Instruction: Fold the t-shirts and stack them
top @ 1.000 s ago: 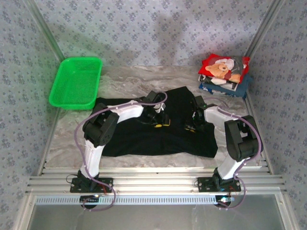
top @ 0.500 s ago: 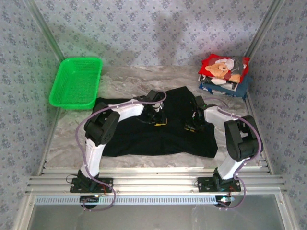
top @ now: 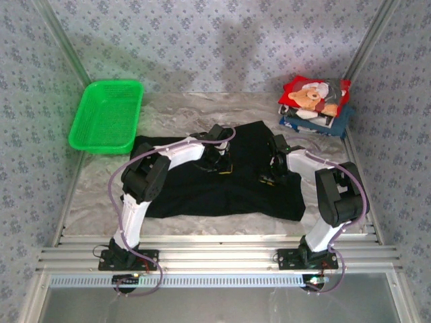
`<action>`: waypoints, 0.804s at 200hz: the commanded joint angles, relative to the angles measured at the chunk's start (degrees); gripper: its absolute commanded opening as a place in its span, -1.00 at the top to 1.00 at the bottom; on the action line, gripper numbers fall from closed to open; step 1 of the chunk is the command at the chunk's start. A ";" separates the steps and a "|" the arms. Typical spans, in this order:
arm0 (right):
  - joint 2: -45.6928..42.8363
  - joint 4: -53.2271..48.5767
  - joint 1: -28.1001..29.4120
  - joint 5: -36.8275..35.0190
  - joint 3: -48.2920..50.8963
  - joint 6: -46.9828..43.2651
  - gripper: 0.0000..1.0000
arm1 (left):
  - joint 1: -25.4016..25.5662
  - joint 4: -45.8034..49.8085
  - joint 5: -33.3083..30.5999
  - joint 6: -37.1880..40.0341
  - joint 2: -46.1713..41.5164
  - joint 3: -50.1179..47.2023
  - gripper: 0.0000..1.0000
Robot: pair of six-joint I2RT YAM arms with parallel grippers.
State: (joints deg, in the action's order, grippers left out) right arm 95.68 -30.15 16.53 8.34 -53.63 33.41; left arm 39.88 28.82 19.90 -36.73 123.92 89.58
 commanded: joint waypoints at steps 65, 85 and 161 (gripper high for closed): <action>3.48 -6.68 0.60 -2.88 0.10 -0.98 0.49 | -1.89 -4.18 -4.97 -2.45 -5.29 -5.64 0.87; 3.88 -6.69 0.59 -2.95 -0.18 -0.90 0.49 | -2.70 -6.36 -4.63 -3.56 -7.21 -8.13 0.86; 4.26 -6.06 0.65 -1.68 -1.43 -0.58 0.41 | -3.21 -8.85 -3.10 -4.12 -7.65 -8.81 0.14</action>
State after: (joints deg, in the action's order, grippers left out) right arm 97.41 -32.29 17.04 7.73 -55.66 33.23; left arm 37.36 21.02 17.43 -40.38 118.43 81.03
